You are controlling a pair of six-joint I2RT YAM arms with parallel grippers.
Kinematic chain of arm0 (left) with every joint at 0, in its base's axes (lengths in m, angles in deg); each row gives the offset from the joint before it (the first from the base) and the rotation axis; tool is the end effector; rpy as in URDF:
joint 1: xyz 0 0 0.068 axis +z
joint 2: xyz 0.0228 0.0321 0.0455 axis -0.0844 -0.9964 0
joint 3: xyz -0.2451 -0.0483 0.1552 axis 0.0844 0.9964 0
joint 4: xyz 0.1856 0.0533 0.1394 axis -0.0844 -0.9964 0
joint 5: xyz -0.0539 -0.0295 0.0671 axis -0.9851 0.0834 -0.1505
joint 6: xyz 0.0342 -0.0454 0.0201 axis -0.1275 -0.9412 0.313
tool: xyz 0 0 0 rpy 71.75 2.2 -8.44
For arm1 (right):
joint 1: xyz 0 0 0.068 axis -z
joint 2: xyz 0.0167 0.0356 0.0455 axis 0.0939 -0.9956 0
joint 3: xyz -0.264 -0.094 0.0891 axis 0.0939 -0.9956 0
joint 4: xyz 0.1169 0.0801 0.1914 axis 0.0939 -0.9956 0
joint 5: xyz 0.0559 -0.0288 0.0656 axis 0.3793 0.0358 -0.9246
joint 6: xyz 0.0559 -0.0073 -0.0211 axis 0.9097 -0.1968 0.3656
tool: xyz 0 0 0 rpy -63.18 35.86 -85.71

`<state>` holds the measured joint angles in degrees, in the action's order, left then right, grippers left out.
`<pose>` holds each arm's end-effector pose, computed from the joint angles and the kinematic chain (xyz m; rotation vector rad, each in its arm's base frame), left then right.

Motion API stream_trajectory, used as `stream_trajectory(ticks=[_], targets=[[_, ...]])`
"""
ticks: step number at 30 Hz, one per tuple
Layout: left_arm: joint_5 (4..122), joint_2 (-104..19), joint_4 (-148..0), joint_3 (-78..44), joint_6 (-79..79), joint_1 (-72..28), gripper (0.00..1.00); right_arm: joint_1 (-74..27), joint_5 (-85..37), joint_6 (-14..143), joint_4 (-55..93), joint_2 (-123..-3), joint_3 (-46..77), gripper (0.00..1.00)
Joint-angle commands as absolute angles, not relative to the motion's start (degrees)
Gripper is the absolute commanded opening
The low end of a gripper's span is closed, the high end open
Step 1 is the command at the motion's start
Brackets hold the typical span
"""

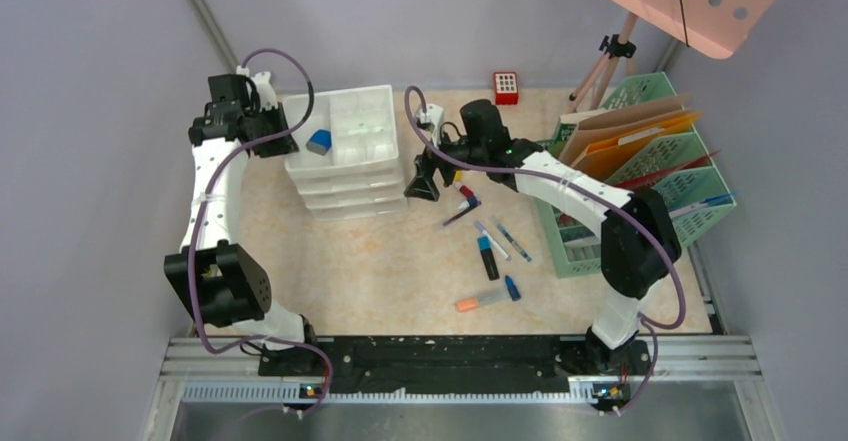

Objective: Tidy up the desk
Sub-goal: Move the storage box to the center of the board.

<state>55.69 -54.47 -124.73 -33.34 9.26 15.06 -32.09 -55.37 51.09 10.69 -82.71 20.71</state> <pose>0.3022 0.0420 0.3783 -0.1270 2.3667 -0.2637 0.2973 0.2632 0.3223 -1.1756 1.7556 1.0321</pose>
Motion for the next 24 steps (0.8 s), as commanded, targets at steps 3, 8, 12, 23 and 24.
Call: stream_trajectory(ticks=[3,8,12,23,24], targets=[[53.22,-58.58,-130.43,-39.29,16.22,14.41,0.0,-35.13,-54.19,48.09,15.6,-83.6,22.83,0.89],[53.38,-59.35,-130.78,-40.58,16.65,14.42,0.0,-36.89,-51.59,46.49,15.5,-84.86,23.32,0.87],[53.35,-59.51,-131.07,-40.9,16.81,14.42,0.0,-37.09,-49.85,46.15,15.65,-86.15,23.98,0.86],[53.01,-59.58,-131.11,-40.8,16.01,14.42,0.0,-38.32,-52.94,47.08,15.18,-88.03,25.87,0.85],[52.91,-59.63,-131.05,-40.75,15.82,14.38,0.0,-38.51,-53.36,47.26,15.24,-88.02,25.88,0.85]])
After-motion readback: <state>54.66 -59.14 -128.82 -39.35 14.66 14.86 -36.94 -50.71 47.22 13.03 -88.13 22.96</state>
